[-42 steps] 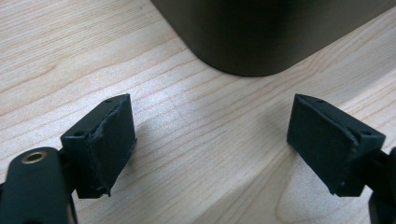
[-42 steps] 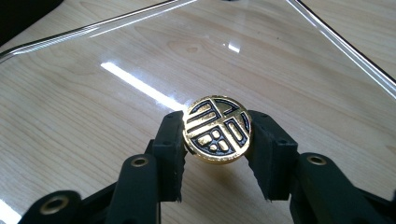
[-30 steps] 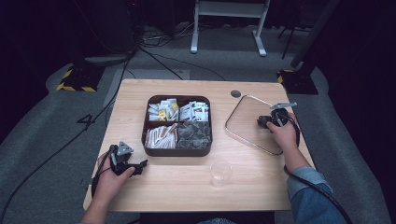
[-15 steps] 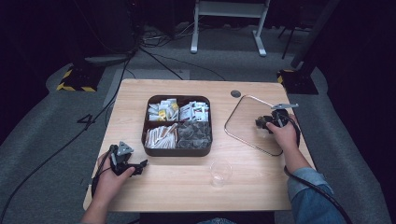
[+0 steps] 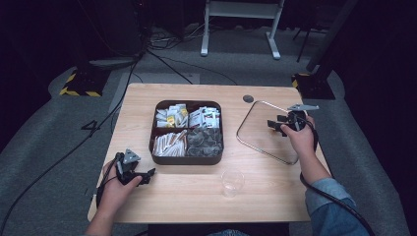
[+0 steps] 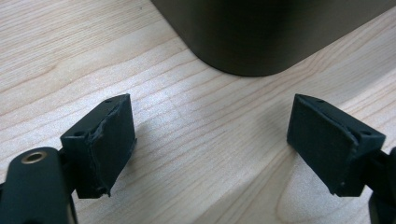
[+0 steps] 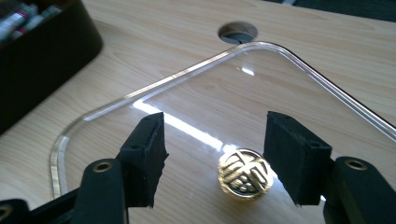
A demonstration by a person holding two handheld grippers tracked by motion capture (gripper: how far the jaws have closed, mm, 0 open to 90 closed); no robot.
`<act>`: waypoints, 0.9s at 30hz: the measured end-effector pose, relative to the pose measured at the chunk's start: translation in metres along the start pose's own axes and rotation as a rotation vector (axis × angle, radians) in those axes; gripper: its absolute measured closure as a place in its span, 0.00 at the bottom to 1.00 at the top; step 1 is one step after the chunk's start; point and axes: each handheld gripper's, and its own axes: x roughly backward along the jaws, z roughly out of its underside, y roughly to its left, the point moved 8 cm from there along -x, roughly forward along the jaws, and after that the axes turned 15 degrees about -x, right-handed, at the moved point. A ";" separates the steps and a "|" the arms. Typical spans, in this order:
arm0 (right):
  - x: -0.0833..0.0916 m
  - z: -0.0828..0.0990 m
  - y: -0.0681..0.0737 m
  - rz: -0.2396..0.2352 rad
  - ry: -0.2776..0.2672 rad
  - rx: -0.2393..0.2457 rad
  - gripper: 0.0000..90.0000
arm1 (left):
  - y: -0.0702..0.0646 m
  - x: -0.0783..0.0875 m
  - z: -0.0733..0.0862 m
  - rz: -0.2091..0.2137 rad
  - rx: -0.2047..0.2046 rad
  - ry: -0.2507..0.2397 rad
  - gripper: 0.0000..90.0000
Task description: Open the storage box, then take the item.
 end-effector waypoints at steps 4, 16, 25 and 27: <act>0.005 -0.002 0.013 -0.032 -0.001 0.025 0.46 | 0.000 0.000 0.000 0.000 -0.001 0.000 0.17; 0.015 -0.009 0.058 -0.123 0.000 0.095 0.47 | 0.000 0.000 0.000 0.000 0.000 0.000 0.17; 0.006 -0.010 0.110 -0.224 0.028 0.186 0.48 | 0.000 0.000 0.000 0.001 0.000 0.000 0.17; 0.003 -0.010 0.124 -0.244 0.040 0.211 0.48 | 0.000 0.000 0.000 0.000 0.000 0.000 0.17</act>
